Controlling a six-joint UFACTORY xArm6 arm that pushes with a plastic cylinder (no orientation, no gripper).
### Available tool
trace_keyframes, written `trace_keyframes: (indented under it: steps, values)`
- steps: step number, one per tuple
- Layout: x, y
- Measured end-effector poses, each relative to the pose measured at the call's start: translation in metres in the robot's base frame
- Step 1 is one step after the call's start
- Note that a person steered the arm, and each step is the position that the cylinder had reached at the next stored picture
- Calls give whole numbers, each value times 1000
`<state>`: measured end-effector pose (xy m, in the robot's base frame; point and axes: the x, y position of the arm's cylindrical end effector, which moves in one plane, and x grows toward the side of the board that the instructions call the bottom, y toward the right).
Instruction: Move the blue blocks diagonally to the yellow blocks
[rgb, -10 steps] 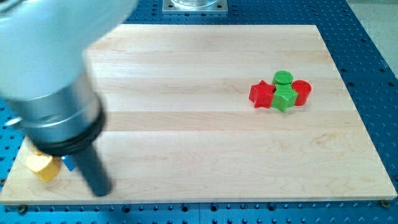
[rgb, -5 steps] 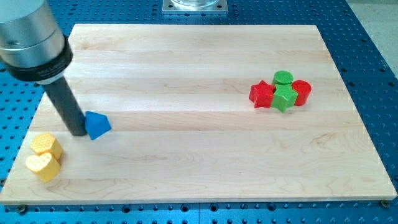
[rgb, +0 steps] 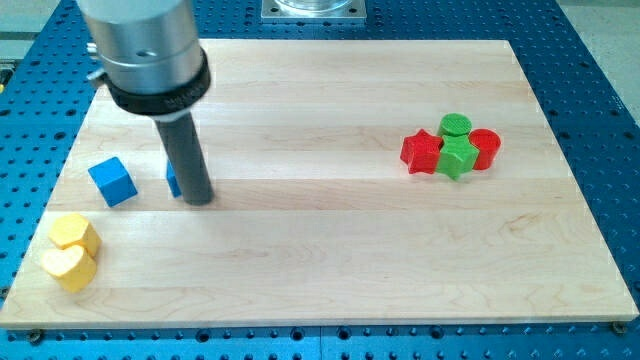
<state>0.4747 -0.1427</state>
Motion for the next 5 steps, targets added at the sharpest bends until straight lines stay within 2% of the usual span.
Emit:
trace_keyframes:
  steps: [1,2,4,5]
  values:
    - [4,0]
    - [46,-24]
    - [23,-107]
    - [10,-123]
